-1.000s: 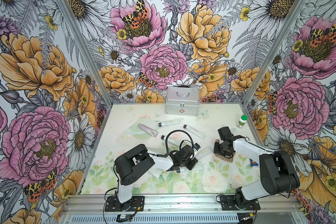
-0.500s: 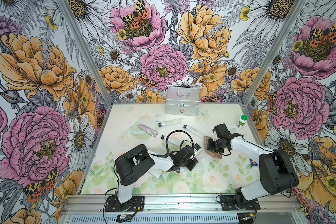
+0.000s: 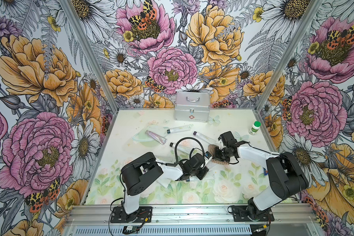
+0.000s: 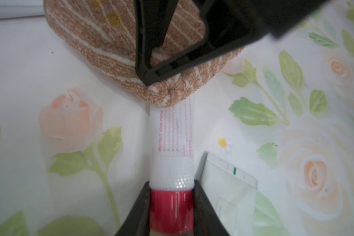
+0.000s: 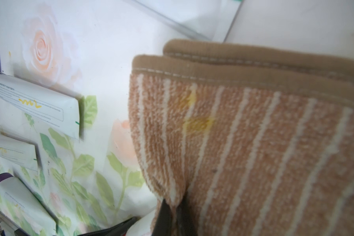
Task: Wipe the surface of the toothpaste tube
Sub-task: Wipe the dirt from the toothpaste tube.
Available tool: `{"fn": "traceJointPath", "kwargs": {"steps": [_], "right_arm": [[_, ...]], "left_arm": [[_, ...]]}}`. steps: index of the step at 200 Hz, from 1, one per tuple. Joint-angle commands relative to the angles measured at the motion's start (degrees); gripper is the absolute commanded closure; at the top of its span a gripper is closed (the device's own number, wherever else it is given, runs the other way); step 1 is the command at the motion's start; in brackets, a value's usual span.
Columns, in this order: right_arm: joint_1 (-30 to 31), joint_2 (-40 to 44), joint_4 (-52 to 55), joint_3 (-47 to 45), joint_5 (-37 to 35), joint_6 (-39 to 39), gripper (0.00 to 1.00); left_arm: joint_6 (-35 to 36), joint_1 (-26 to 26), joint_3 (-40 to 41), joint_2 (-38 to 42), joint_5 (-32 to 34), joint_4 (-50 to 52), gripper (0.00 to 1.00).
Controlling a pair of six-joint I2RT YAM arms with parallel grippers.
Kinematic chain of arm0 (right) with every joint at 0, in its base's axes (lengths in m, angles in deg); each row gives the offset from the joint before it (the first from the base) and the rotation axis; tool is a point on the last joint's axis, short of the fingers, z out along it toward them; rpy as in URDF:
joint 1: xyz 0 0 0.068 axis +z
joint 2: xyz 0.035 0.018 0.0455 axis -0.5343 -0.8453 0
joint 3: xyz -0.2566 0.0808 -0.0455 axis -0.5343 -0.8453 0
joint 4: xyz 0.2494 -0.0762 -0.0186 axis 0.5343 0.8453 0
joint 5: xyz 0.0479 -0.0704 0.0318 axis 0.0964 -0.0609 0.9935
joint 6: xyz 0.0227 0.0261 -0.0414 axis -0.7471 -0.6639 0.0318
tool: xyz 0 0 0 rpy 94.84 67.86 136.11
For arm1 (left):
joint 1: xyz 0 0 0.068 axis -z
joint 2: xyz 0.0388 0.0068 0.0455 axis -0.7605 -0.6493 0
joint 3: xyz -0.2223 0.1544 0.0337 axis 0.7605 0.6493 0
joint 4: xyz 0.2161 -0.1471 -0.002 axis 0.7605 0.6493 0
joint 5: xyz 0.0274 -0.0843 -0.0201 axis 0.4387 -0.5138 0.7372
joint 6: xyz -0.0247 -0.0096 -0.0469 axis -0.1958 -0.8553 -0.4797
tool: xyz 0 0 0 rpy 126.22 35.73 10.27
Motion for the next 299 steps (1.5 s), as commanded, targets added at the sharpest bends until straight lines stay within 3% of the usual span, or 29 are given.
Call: {"fn": "traceJointPath", "kwargs": {"steps": [1, 52, 127, 166, 247, 299], "right_arm": [[-1.49, 0.54, 4.17, -2.13, -8.07, 1.02, 1.0], [-4.4, 2.53, 4.86, -3.0, -9.71, 2.29, 1.0], [1.7, 3.67, 3.51, -3.63, -0.74, -0.36, 1.0], [2.82, 5.79, 3.61, -6.28, 0.57, -1.48, 1.0], [0.62, 1.13, 8.45, -1.68, -14.43, 2.91, 1.0], [1.44, 3.53, 8.03, -2.56, -8.51, 2.42, 1.0]], "left_arm": [[-0.19, 0.67, 1.63, -0.72, 1.4, 2.3, 0.75], [-0.23, 0.61, 1.53, -1.01, 1.5, 2.3, 0.75], [-0.07, 0.68, 1.41, -1.36, 1.5, 2.13, 0.76], [-0.05, 0.6, 1.37, -1.37, 1.83, 2.1, 0.76], [-0.16, 0.59, 1.8, -1.53, 1.94, 1.69, 0.77], [-0.3, 0.64, 1.89, -1.81, 1.85, 1.21, 0.77]]}}
